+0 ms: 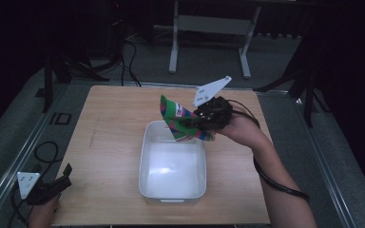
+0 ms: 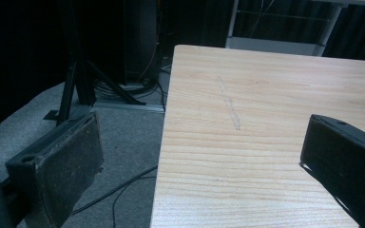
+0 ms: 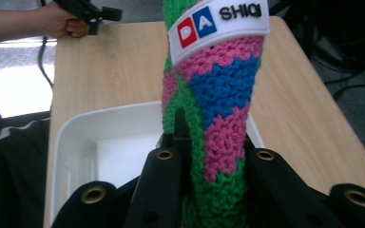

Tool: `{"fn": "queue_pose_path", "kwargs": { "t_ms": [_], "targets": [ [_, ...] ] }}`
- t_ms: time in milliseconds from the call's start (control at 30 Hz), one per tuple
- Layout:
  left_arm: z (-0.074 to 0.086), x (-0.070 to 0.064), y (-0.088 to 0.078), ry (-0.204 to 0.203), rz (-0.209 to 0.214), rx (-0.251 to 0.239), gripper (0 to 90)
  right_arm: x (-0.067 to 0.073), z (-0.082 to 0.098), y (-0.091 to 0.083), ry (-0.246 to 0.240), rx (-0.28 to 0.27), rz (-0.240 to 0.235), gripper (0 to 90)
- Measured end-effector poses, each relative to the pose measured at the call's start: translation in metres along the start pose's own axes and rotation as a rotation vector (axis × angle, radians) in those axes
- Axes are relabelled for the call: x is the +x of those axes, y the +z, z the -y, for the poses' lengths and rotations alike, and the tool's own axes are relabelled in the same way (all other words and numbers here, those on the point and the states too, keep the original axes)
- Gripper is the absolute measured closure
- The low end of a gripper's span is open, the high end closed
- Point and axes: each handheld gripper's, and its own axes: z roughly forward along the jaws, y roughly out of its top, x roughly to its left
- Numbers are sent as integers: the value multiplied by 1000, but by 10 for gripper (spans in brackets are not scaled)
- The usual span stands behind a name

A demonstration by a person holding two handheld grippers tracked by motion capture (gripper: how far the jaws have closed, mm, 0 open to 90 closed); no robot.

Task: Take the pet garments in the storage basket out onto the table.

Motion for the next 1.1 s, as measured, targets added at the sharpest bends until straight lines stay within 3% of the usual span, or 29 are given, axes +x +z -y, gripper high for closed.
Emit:
{"fn": "queue_pose_path", "kwargs": {
  "t_ms": [200, 433, 633, 900, 1100],
  "targets": [
    [0, 0, 0, 0, -1, 1, 9, -10, 14, -19, 37, -8, 44, 811],
    [0, 0, 0, 2, -3, -1, 9, -24, 44, -53, 106, -18, 117, 811],
    [0, -1, 0, 1, -7, -1, 9, -32, 70, -72, 158, -16, 161, 810],
    [0, -1, 0, 1, -6, 4, 9, -39, 104, -80, 228, -18, 186, 809],
    [0, 0, 0, 3, -8, 3, 9, -41, 121, -68, 260, -16, 170, 809]
  ]
}}
